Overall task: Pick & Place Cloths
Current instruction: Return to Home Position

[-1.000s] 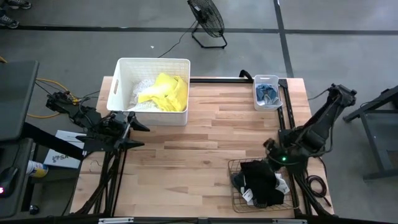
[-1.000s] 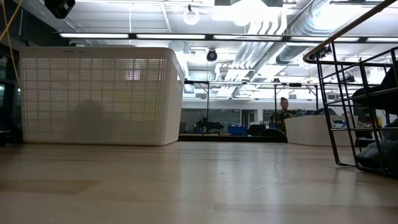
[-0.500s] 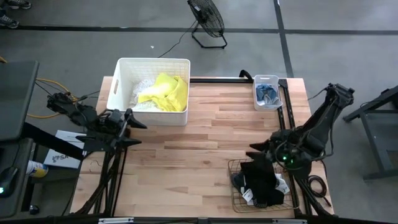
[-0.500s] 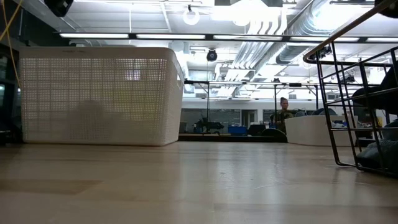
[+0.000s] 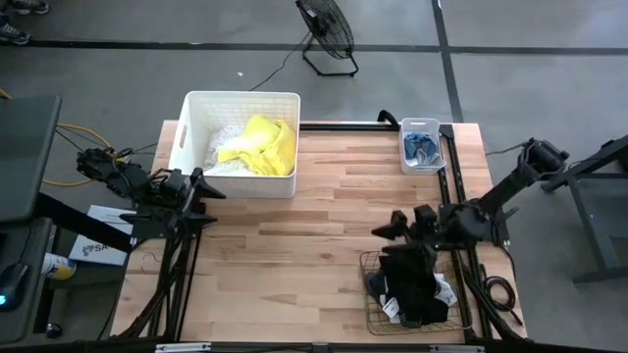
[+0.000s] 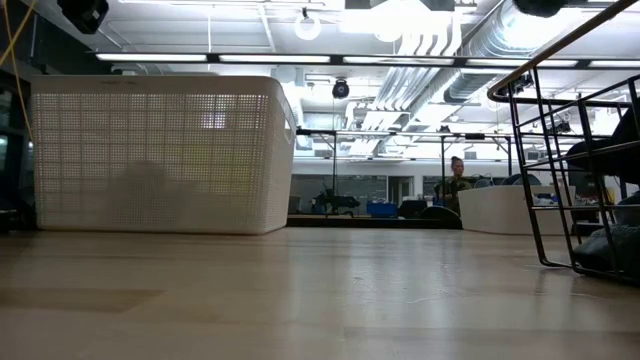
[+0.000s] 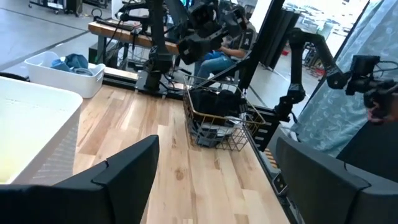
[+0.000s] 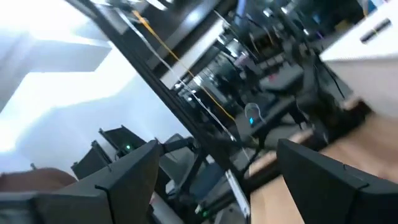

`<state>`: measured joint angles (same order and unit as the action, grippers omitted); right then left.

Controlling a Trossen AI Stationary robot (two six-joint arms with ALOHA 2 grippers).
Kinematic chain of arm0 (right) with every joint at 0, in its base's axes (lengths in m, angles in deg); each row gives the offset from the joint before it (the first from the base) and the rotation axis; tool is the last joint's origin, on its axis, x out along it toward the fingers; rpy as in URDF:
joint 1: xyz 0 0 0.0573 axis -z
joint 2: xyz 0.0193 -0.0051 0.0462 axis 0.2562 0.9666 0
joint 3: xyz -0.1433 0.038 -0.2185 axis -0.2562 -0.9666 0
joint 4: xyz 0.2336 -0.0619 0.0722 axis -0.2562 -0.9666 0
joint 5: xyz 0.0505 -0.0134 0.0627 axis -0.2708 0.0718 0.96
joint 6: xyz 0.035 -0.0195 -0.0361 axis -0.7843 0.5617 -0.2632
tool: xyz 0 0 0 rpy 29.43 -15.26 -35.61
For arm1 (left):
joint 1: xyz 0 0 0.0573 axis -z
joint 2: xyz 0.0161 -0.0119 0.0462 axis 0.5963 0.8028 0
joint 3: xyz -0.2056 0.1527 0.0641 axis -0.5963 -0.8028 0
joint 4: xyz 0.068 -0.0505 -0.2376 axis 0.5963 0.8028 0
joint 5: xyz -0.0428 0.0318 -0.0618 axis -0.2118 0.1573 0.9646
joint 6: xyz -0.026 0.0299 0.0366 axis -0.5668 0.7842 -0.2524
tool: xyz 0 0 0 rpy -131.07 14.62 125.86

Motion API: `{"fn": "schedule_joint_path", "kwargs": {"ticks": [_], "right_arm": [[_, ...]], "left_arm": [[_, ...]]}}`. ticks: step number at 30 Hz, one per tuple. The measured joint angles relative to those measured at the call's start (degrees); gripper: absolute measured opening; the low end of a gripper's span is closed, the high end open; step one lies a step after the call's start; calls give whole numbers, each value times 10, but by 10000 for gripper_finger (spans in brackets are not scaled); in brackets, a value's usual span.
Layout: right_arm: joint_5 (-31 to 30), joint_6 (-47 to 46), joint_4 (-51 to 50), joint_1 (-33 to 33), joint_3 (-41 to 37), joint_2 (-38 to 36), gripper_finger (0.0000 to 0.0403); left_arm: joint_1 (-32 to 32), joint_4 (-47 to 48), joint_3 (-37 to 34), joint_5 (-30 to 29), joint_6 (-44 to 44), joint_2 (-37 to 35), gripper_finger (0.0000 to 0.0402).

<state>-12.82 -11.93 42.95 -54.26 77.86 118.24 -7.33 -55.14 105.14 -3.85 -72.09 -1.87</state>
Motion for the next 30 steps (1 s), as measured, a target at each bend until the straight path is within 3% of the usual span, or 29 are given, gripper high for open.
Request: {"fn": "schedule_joint_path", "kwargs": {"ticks": [4, 7, 12, 17, 23, 30], "right_arm": [[84, 55, 10, 65, -3, -6, 314], [191, 96, 9, 122, -3, -10, 314], [312, 106, -27, 216, -3, -33, 314], [301, 89, -176, 267, -3, -96, 314], [242, 134, -306, 267, -4, -214, 314], [263, 171, -227, 265, -93, -324, 314]], "left_arm": [[0, 1, 0, -15, 4, -1, 319], [0, 1, 0, -28, 8, -1, 319], [0, 1, 0, -42, 14, -1, 319], [0, 0, 0, -74, 9, -1, 319], [0, -10, -5, -112, 3, -1, 319], [0, -105, -76, -129, 3, -25, 319]]}}
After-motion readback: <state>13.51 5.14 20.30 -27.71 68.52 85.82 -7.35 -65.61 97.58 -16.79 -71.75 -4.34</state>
